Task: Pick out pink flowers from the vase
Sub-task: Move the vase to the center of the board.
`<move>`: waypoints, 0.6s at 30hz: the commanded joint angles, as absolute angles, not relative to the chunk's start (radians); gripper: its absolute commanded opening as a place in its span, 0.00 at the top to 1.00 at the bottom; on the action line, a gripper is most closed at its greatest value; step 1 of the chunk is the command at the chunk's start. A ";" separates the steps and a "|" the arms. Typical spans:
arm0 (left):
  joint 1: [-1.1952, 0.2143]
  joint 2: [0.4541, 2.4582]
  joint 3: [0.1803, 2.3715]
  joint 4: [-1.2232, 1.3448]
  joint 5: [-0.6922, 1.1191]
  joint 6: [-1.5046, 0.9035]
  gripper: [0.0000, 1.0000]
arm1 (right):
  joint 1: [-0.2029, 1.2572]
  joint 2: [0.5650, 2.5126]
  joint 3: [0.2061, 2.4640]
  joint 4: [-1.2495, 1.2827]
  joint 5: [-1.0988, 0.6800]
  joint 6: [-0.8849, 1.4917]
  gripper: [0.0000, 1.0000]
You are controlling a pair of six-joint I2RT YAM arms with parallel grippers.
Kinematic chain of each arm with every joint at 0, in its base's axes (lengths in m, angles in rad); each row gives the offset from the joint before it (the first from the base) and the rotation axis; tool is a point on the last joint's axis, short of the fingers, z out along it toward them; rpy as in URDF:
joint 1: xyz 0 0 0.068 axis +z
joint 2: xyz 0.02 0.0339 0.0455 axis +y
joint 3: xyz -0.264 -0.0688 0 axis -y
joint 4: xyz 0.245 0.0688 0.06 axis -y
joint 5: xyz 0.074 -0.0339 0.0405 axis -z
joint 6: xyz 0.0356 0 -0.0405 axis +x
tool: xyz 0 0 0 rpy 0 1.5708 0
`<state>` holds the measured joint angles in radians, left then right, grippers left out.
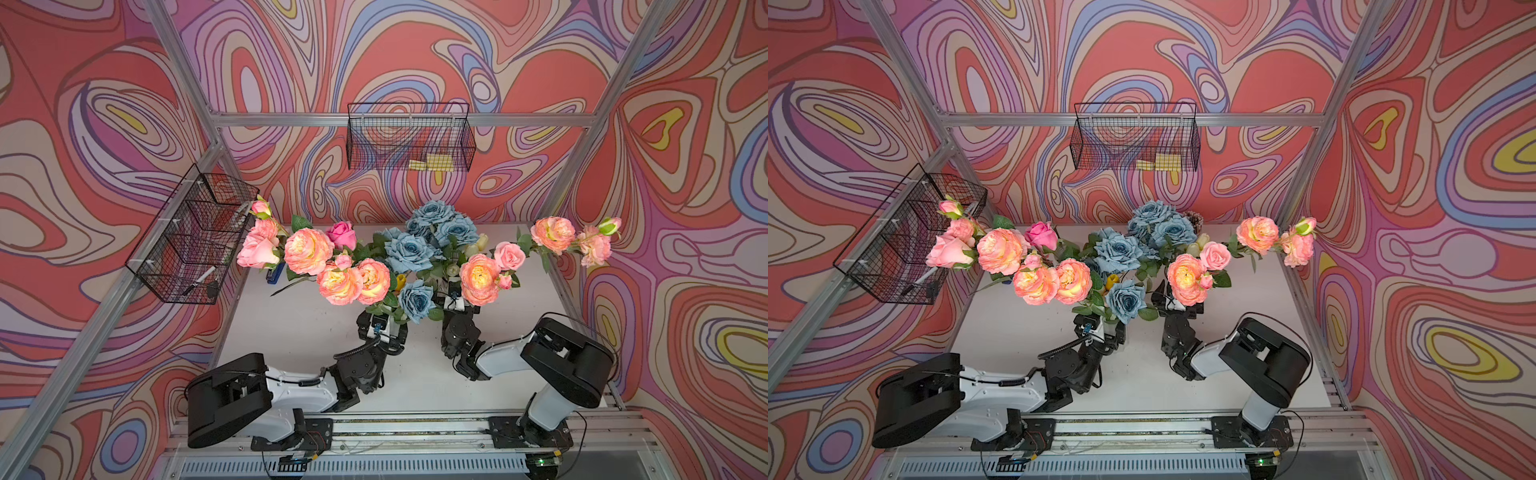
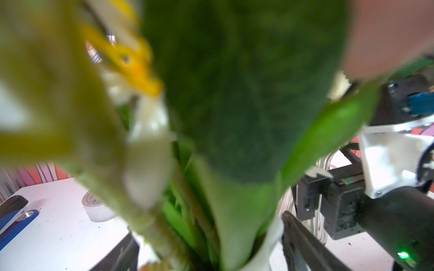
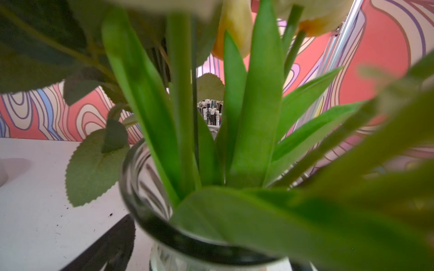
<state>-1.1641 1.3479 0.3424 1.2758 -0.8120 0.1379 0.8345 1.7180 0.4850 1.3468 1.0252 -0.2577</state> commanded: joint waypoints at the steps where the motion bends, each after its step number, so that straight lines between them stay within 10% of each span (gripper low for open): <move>1: -1.163 1.355 0.362 1.325 -0.796 0.138 0.22 | 0.814 1.757 0.511 1.485 1.039 -0.322 0.02; 18: -1.146 1.371 0.377 1.325 -0.786 0.123 0.42 | 0.760 1.732 0.519 1.433 0.930 -0.235 0.17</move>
